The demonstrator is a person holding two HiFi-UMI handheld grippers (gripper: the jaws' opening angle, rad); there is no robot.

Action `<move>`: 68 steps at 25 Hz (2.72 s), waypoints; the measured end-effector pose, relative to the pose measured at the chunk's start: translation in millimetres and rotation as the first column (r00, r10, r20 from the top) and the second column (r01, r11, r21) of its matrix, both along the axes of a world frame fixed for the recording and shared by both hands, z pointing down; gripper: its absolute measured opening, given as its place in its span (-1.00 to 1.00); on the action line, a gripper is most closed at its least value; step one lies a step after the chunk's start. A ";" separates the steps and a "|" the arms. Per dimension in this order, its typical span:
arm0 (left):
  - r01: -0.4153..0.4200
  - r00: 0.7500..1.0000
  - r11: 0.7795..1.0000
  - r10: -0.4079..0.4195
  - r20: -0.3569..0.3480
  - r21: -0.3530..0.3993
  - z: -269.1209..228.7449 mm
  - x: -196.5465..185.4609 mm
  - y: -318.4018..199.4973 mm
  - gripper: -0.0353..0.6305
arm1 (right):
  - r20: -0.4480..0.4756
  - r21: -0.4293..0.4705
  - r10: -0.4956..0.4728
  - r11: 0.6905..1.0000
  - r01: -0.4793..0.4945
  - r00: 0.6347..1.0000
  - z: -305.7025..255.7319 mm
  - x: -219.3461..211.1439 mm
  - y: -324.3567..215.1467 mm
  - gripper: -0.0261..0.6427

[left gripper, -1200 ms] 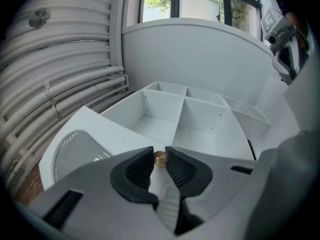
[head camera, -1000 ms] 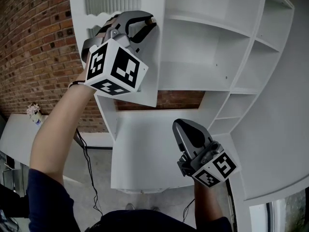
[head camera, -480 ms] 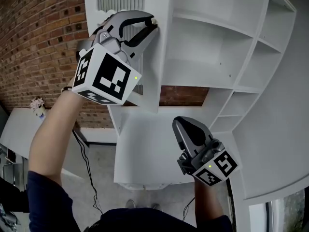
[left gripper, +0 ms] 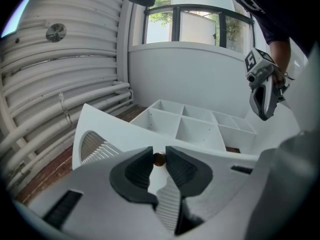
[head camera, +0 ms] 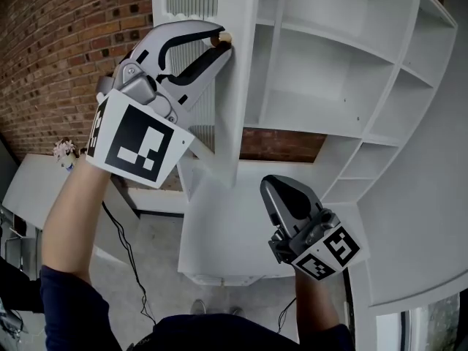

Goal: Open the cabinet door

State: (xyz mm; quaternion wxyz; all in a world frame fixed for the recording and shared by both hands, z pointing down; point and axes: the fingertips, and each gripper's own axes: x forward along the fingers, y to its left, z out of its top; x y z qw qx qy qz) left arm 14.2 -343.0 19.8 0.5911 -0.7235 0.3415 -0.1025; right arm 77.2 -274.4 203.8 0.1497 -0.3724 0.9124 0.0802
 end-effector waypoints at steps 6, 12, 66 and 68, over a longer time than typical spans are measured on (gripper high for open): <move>-0.008 1.000 1.000 0.008 -0.008 0.025 0.5 -32.0 15.4 -0.65 | -0.018 -0.002 -0.035 0.999 0.035 0.999 -1.8 -24.8 -1.3 -0.84; -0.007 1.000 1.000 0.008 -0.028 0.027 1.8 -64.2 25.8 -0.64 | -0.032 -0.005 -0.067 0.998 0.067 0.997 -1.6 -46.6 -1.5 -0.84; 0.065 0.938 0.998 -0.070 -0.339 -0.026 27.4 -219.3 36.7 -0.76 | -0.069 -0.052 -0.183 0.982 0.180 0.981 7.2 -150.3 -3.3 -0.84; 0.057 0.930 0.997 -0.072 -0.361 -0.052 38.0 -219.0 39.8 -0.78 | -0.069 -0.055 -0.188 0.981 0.185 0.980 8.1 -150.3 -3.4 -0.84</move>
